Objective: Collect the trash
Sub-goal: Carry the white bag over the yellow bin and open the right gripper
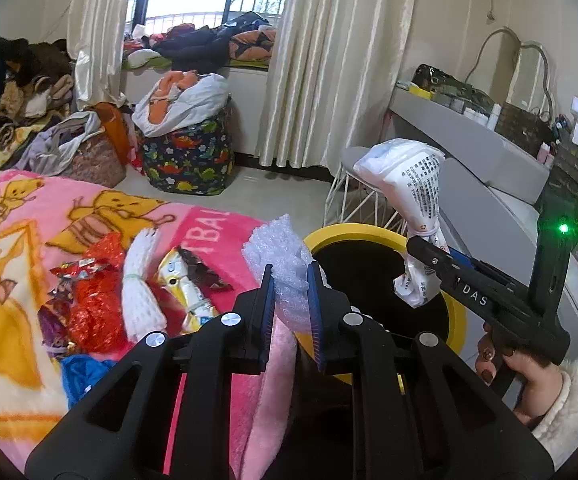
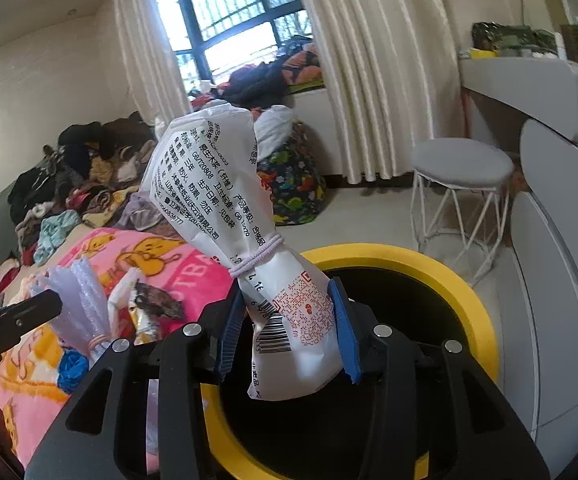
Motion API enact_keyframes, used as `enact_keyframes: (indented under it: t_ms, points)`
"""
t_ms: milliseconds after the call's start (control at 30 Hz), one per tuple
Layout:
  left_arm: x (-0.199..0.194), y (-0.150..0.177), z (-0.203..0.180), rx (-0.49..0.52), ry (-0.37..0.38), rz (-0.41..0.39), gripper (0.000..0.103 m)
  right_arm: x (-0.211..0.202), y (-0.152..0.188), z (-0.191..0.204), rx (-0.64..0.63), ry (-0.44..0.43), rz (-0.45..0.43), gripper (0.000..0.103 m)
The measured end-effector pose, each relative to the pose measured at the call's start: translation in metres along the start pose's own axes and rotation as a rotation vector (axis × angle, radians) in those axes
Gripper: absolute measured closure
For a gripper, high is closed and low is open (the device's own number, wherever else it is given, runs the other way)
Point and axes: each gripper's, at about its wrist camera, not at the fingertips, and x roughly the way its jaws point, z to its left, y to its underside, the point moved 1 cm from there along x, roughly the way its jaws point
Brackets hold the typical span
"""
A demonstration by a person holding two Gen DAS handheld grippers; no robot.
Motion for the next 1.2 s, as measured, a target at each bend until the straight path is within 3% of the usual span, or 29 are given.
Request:
enact_keyframes:
  t_ms: [600, 633, 667, 733, 833, 1200]
  points:
    - [0.064, 0.0, -0.04, 0.081, 0.036, 0.087, 0.09, 0.016, 0.013, -0.049, 0.149, 0.068, 0.066, 0.06]
    - [0.068, 0.0, -0.041, 0.081, 0.043, 0.09, 0.085, 0.017, 0.013, -0.051, 0.155, 0.072, 0.069, 0.059]
    - [0.07, 0.001, -0.041, 0.081, 0.045, 0.089, 0.073, 0.018, 0.014, -0.051, 0.155, 0.079, 0.074, 0.058]
    - [0.075, 0.002, -0.041, 0.077, 0.047, 0.089, 0.053, 0.018, 0.015, -0.049, 0.146, 0.091, 0.079, 0.045]
    - [0.076, 0.005, -0.036, 0.06, 0.042, 0.088, 0.036, 0.019, 0.017, -0.047, 0.136, 0.099, 0.078, 0.04]
    - [0.051, 0.011, -0.002, -0.005, -0.036, 0.034, 0.017, 0.02, 0.015, -0.019, 0.06, 0.065, 0.076, 0.036]
